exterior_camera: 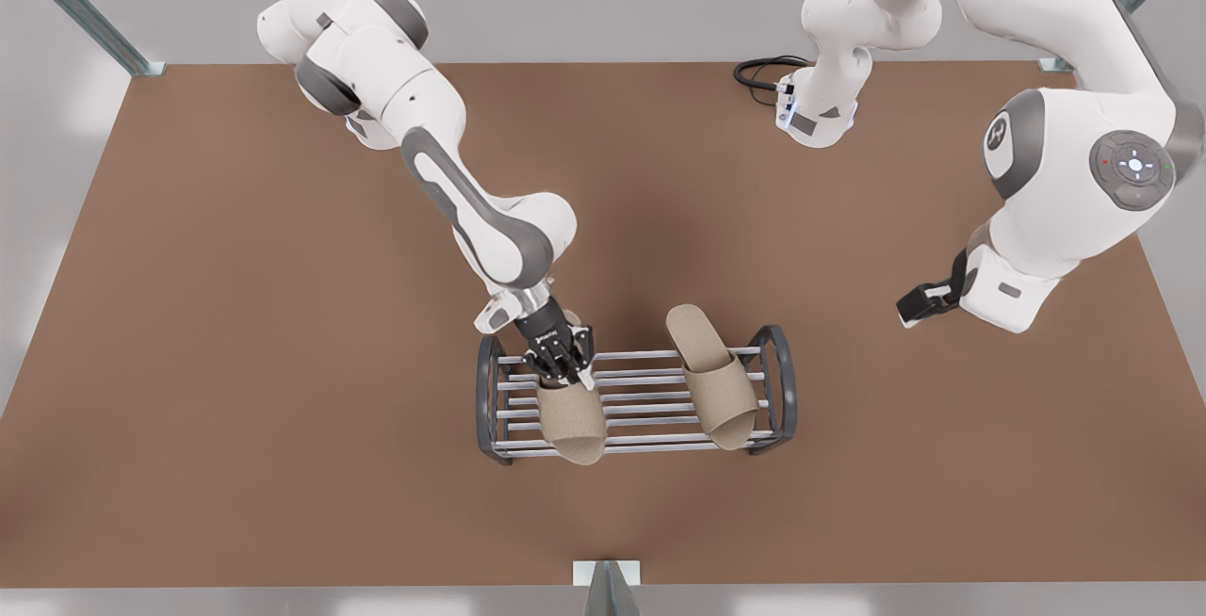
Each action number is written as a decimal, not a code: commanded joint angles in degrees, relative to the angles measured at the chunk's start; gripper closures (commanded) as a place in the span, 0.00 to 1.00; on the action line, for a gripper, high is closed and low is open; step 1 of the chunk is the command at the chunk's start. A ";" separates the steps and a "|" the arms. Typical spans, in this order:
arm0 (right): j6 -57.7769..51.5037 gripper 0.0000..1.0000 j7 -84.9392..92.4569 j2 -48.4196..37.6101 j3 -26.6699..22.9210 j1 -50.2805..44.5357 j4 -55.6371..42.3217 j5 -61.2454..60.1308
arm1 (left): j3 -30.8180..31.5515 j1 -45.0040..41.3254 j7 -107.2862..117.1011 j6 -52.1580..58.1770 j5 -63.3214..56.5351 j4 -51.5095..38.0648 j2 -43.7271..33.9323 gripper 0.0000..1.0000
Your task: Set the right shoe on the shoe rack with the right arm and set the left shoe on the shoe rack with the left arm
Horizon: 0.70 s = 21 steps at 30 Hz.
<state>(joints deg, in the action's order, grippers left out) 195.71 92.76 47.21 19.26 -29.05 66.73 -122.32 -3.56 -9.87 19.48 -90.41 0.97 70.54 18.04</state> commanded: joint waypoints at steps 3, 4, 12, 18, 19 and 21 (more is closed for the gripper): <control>-0.86 0.00 -0.73 0.61 -1.07 -0.13 -0.28 0.24 | -0.05 -0.15 -17.63 1.03 -0.36 0.13 -0.02 0.00; -0.86 0.00 -0.73 0.78 -1.07 -0.13 -0.37 0.42 | -0.05 -0.50 -17.54 1.20 -0.44 0.13 -0.28 0.00; -0.33 0.00 -0.73 -1.94 -1.07 -1.44 1.83 0.16 | -0.05 -0.67 -17.11 1.46 -0.53 0.30 -0.55 0.00; 0.46 0.00 -0.82 -9.14 -0.71 -2.32 12.11 -2.13 | 0.39 -3.57 -12.27 1.91 -4.57 0.39 -0.54 0.00; 0.37 0.00 -0.82 -12.13 -0.63 -2.15 14.92 -2.83 | 0.39 -4.19 -11.92 1.91 -4.57 0.39 -0.55 0.00; 0.29 0.00 -0.82 -17.23 0.25 -1.71 18.87 -4.59 | 0.39 -4.37 -11.66 2.34 -4.57 0.39 -0.63 0.00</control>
<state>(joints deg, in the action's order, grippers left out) 195.89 92.22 31.53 19.28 -30.87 84.34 -124.94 -3.16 -14.19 9.35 -88.61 -3.13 70.94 17.49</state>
